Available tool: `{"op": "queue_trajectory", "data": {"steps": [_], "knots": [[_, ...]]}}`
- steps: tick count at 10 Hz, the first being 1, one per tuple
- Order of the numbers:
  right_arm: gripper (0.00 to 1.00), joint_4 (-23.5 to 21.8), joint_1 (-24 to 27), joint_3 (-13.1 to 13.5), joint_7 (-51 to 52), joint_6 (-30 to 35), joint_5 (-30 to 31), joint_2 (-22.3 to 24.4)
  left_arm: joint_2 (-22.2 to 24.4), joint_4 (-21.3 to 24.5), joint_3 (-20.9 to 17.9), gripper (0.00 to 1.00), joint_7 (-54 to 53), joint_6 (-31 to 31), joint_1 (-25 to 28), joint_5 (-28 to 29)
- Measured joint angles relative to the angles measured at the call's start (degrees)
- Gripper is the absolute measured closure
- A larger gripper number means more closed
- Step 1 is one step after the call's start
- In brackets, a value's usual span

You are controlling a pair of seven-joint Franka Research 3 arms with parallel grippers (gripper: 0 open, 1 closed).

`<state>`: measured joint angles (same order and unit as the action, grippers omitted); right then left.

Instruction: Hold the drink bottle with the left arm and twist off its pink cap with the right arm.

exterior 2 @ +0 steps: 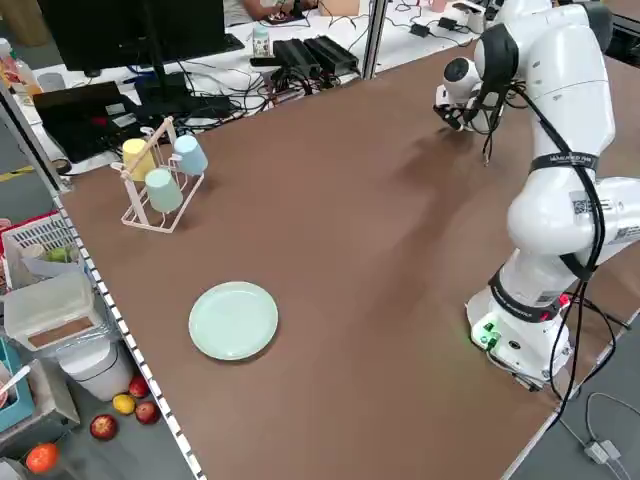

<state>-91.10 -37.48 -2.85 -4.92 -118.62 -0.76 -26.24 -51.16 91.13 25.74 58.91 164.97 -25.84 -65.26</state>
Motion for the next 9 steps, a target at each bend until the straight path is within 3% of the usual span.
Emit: {"op": "queue_trajectory", "data": {"steps": [9], "knots": [[0.53,0.1,0.0,-0.1,0.3,0.0,0.0,0.0,0.0,0.0,0.0,0.40,0.0,0.0,0.0,0.0]]}}
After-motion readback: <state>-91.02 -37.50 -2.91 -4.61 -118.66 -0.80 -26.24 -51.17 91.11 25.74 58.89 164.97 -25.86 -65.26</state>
